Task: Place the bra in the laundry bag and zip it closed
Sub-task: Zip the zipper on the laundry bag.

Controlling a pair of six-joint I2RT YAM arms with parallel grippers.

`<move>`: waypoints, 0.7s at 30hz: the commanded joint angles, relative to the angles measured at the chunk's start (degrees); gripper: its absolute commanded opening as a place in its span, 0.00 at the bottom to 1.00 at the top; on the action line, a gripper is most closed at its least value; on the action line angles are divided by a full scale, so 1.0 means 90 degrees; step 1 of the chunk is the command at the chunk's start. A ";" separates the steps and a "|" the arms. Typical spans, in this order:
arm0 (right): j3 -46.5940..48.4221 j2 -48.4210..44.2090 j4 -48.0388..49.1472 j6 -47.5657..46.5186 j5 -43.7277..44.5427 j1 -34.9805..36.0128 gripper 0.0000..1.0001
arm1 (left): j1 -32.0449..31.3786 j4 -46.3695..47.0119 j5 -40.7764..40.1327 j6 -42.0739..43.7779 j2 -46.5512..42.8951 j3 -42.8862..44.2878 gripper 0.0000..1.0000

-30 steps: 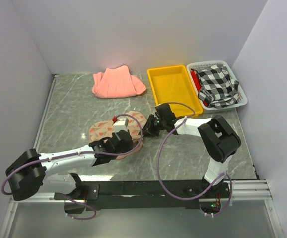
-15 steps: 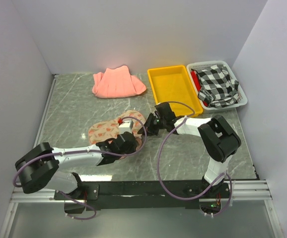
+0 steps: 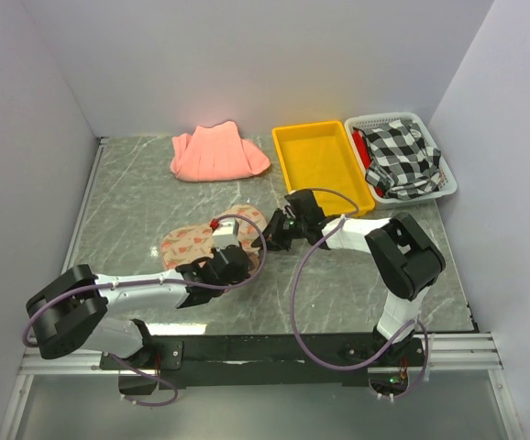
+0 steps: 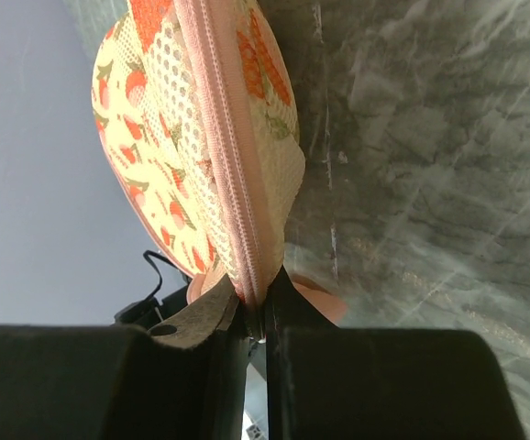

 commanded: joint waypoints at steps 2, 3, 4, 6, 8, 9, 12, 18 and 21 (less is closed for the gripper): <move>-0.0134 -0.0372 0.0321 0.0119 -0.0286 0.0050 0.08 | -0.0047 0.0563 -0.0388 -0.0026 0.0173 -0.0038 0.05; -0.0153 -0.0383 0.0312 0.0110 -0.0286 0.0069 0.08 | -0.0038 0.0583 -0.0467 -0.0055 0.0193 -0.0038 0.05; -0.0212 -0.0450 0.0312 0.0119 -0.0305 0.0069 0.08 | -0.0038 0.0622 -0.0554 -0.0036 0.0231 -0.0048 0.05; -0.0290 -0.0500 0.0399 0.0226 -0.0412 0.0079 0.08 | -0.0038 0.0748 -0.0682 0.0032 0.0251 -0.0029 0.05; -0.0427 -0.0578 0.0575 0.0324 -0.0588 0.0118 0.08 | -0.0038 0.0807 -0.0818 0.0091 0.0339 0.0001 0.04; -0.0466 -0.0607 0.0633 0.0402 -0.0627 0.0128 0.08 | -0.0047 0.0769 -0.0896 0.0072 0.0388 0.0059 0.03; -0.0573 -0.0715 0.0683 0.0509 -0.0744 0.0196 0.08 | -0.0038 0.0759 -0.1121 0.0052 0.0485 0.0079 0.03; -0.0730 -0.0773 0.0879 0.0647 -0.0941 0.0294 0.08 | 0.0001 0.0603 -0.1394 -0.0035 0.0632 0.0215 0.01; -0.0827 -0.0832 0.0926 0.0676 -0.0950 0.0314 0.08 | 0.0079 0.0378 -0.1639 -0.0123 0.0632 0.0245 0.01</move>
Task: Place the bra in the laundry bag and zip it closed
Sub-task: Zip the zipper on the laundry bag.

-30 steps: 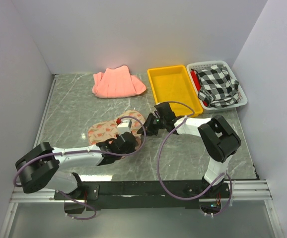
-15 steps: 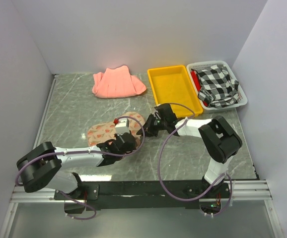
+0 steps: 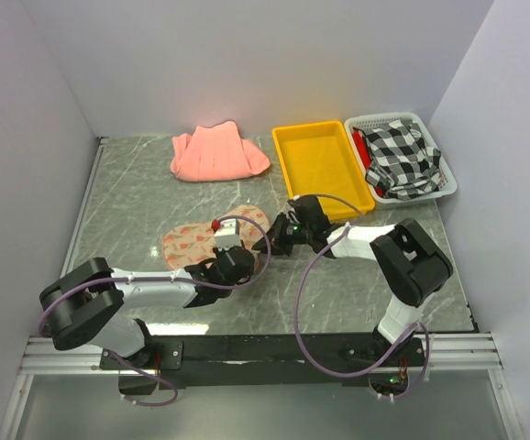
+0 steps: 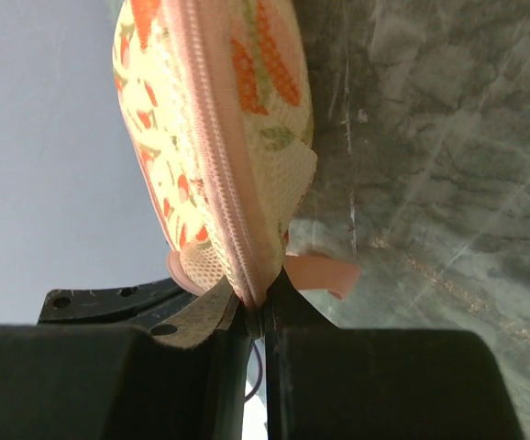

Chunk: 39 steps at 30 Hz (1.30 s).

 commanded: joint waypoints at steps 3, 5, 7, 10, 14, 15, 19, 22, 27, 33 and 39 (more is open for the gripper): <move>-0.0257 -0.0473 0.0138 0.0134 -0.0763 0.0260 0.08 | 0.0276 -0.0166 -0.0792 -0.0109 -0.0065 0.0104 0.01; -0.0286 -0.0492 0.0098 0.0086 -0.0783 0.0280 0.09 | 0.0364 -0.0137 -0.0782 -0.0080 -0.0182 0.0055 0.01; -0.0374 -0.0521 0.0088 0.0066 -0.0773 0.0299 0.09 | 0.0481 -0.0156 -0.0811 -0.0022 -0.0261 0.0035 0.01; -0.0482 -0.0551 0.0059 0.0027 -0.0783 0.0309 0.09 | 0.0648 -0.0157 -0.0831 0.0057 -0.0397 -0.0013 0.01; -0.0609 -0.0590 0.0079 -0.0012 -0.0841 0.0319 0.09 | 0.0843 -0.0107 -0.0782 0.0203 -0.0515 -0.0063 0.01; -0.0628 -0.0600 0.0079 0.0007 -0.0890 0.0319 0.09 | 0.0911 -0.0117 -0.0763 0.0252 -0.0534 -0.0053 0.01; -0.0736 -0.0600 0.0322 0.0134 -0.1007 0.0329 0.09 | 0.1019 0.0195 -0.0421 0.0535 -0.0466 -0.0053 0.01; -0.0697 -0.0541 0.0518 0.0290 -0.1124 0.0329 0.09 | 0.1019 0.0146 -0.0285 0.0477 -0.0369 0.0025 0.01; -0.0492 -0.0386 0.0548 0.0330 -0.1085 0.0329 0.20 | 0.0990 0.0361 0.0213 0.0448 -0.0660 -0.0189 0.01; -0.0190 -0.0073 0.0635 0.0398 -0.1056 0.0329 0.36 | 0.0648 0.0225 0.0770 0.0496 -0.1392 -0.0453 0.01; 0.0113 0.0035 0.0393 0.0301 -0.0871 0.0329 0.40 | 0.0238 -0.0224 0.0839 0.0399 -0.1813 -0.0473 0.02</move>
